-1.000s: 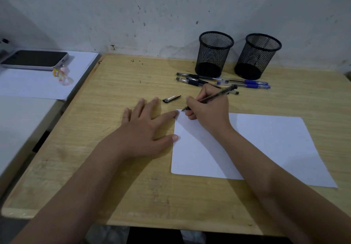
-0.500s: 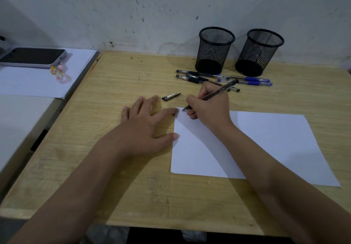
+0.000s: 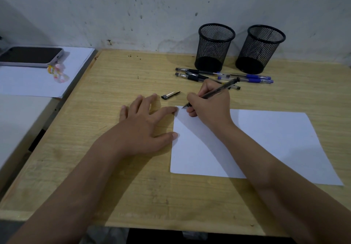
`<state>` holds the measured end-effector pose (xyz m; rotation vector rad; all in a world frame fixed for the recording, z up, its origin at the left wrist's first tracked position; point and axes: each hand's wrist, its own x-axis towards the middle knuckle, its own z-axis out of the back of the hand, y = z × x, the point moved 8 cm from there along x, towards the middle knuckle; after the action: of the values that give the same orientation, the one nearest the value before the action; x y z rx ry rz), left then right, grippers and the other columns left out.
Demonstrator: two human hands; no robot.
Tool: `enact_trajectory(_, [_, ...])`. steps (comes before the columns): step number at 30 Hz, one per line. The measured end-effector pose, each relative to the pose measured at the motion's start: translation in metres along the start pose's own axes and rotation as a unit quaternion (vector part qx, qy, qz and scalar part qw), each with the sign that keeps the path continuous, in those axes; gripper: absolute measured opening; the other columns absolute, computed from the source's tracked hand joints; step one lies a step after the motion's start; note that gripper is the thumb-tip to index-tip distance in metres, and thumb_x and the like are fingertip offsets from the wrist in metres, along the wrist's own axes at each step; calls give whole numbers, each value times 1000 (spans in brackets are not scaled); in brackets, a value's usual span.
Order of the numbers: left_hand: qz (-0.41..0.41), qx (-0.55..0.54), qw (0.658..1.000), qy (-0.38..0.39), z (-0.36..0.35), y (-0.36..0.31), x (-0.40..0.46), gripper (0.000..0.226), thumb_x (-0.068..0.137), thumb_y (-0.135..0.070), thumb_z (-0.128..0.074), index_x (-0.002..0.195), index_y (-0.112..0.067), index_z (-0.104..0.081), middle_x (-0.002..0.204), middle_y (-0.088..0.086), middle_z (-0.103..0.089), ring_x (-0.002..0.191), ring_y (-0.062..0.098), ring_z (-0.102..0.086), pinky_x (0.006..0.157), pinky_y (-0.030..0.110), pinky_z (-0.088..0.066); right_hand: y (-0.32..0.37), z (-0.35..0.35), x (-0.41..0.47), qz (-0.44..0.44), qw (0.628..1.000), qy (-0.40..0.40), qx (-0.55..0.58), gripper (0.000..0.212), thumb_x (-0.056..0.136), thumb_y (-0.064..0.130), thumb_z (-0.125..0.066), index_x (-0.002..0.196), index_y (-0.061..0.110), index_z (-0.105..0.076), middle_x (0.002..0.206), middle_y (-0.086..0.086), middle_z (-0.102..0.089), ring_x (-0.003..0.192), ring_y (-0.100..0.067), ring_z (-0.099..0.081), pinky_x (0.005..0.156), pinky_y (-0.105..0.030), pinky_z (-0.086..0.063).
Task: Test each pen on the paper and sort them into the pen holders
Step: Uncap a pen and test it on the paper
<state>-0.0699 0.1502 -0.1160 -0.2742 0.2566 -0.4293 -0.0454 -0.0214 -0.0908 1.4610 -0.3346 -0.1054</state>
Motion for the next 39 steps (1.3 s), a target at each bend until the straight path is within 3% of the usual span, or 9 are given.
enact_trajectory(15, [0, -8, 1000, 3, 0, -1, 0, 74, 60, -82, -22, 131, -64, -8, 156, -7, 5, 143, 25, 15, 112, 59, 4, -1, 6, -2, -20, 999, -31, -7, 31, 76, -8, -61, 60, 8, -39, 45, -13, -48, 38, -21, -60, 37, -25, -47])
enact_trajectory(18, [-9, -20, 1000, 0, 2, -2, -1, 73, 61, -81, -26, 130, -63, -13, 155, -6, 2, 143, 24, 12, 111, 60, 5, -6, 18, 0, -66, 993, -83, 44, 31, 78, -5, -60, 60, 10, -39, 47, -13, -54, 37, -20, -59, 36, -22, -44])
enact_trajectory(20, [-30, -43, 998, -29, 9, -5, -1, 70, 62, -79, -37, 128, -59, -26, 154, -3, -5, 143, 22, 4, 110, 61, 4, -11, 24, 1, -98, 982, -117, 114, 33, 81, -4, -59, 62, 13, -39, 55, -17, -58, 38, -19, -59, 37, -21, -44])
enact_trajectory(23, [-51, -103, 987, -114, 28, -8, 5, 54, 68, -62, -56, 117, -42, -48, 143, -4, -30, 135, 19, -24, 112, 53, -14, -14, 24, 3, -112, 967, -122, 192, 32, 84, 0, -64, 65, 13, -41, 61, -18, -61, 40, -19, -61, 43, -26, -51])
enact_trajectory(25, [-49, -119, 974, -185, 40, -9, 13, 40, 76, -42, -63, 112, -29, -54, 127, -4, -46, 117, 16, -44, 102, 44, -35, -13, 22, 3, -108, 967, -108, 202, 31, 85, 3, -66, 67, 12, -42, 63, -17, -62, 43, -17, -63, 46, -27, -54])
enact_trajectory(27, [-33, -119, 963, -240, 46, -6, 21, 33, 81, -28, -63, 113, -21, -56, 116, -3, -54, 106, 17, -53, 91, 45, -45, -11, 20, 2, -104, 968, -98, 206, 29, 85, 6, -67, 68, 11, -43, 64, -15, -62, 45, -16, -64, 50, -28, -56])
enact_trajectory(30, [-6, -72, 960, -271, 47, -4, 34, 33, 84, -26, -61, 116, -17, -61, 110, 2, -59, 99, 22, -57, 84, 45, -48, -6, 19, -1, -89, 976, -85, 182, 27, 84, 12, -70, 68, 11, -48, 54, -8, -61, 45, -16, -64, 48, -25, -53])
enact_trajectory(34, [22, -54, 958, -282, 48, -4, 45, 21, 83, -30, -63, 100, -20, -70, 96, 2, -62, 91, 23, -58, 80, 45, -49, 4, 18, -7, -73, 988, -58, 119, 23, 83, 26, -72, 73, 11, -57, 49, -5, -59, 38, -16, -57, 36, -18, -39])
enact_trajectory(39, [9, -214, 924, -318, 58, -8, 33, 12, 80, -16, -69, 92, -20, -70, 90, -3, -65, 80, 14, -62, 76, 40, -53, 22, 24, -3, -45, 988, -60, 133, 32, 93, 32, -55, 72, 10, -65, 52, -4, -63, 35, -14, -48, 36, -22, -41])
